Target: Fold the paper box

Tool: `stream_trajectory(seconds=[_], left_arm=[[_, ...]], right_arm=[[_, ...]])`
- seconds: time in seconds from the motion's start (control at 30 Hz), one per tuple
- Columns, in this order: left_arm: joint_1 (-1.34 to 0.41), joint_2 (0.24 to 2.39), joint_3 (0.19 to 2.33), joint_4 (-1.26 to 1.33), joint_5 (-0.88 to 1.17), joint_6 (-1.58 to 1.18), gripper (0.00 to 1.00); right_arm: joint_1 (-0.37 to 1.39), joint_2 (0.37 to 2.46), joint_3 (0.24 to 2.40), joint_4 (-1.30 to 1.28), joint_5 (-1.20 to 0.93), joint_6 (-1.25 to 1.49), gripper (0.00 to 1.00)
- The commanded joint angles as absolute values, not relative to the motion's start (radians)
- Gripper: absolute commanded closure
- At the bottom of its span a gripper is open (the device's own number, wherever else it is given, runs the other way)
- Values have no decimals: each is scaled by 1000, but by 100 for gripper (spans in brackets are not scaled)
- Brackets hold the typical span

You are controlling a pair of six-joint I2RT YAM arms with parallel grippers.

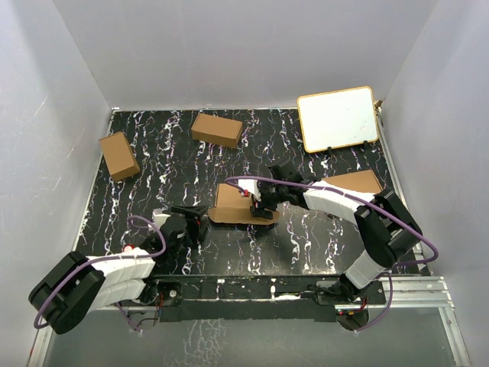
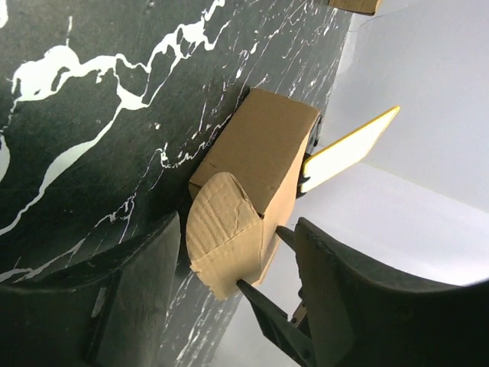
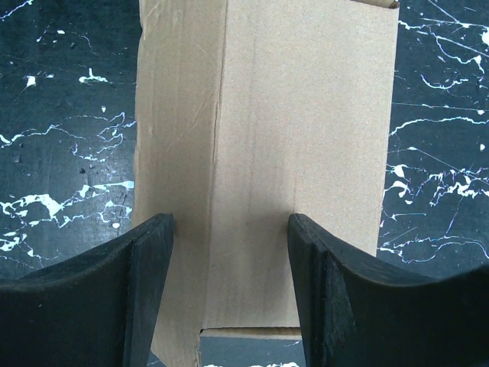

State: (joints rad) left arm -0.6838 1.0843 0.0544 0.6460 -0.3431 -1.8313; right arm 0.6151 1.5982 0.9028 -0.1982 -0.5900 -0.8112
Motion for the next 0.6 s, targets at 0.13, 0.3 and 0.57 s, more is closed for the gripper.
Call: stream_trajectory(seconds=[0.13,0.3,0.57], left_arm=[[-687,883,118,444,-396,-1395,32],[-685,753,141,414,-352,-1039,43],[-684,986,250,623,-88,-1008,83]], right_arm=[[614,1602,926,-224,-611,-770,35],[615,1612,925,-215,-596,-759,35],[615,1623,921,-213,-579,-759,36]])
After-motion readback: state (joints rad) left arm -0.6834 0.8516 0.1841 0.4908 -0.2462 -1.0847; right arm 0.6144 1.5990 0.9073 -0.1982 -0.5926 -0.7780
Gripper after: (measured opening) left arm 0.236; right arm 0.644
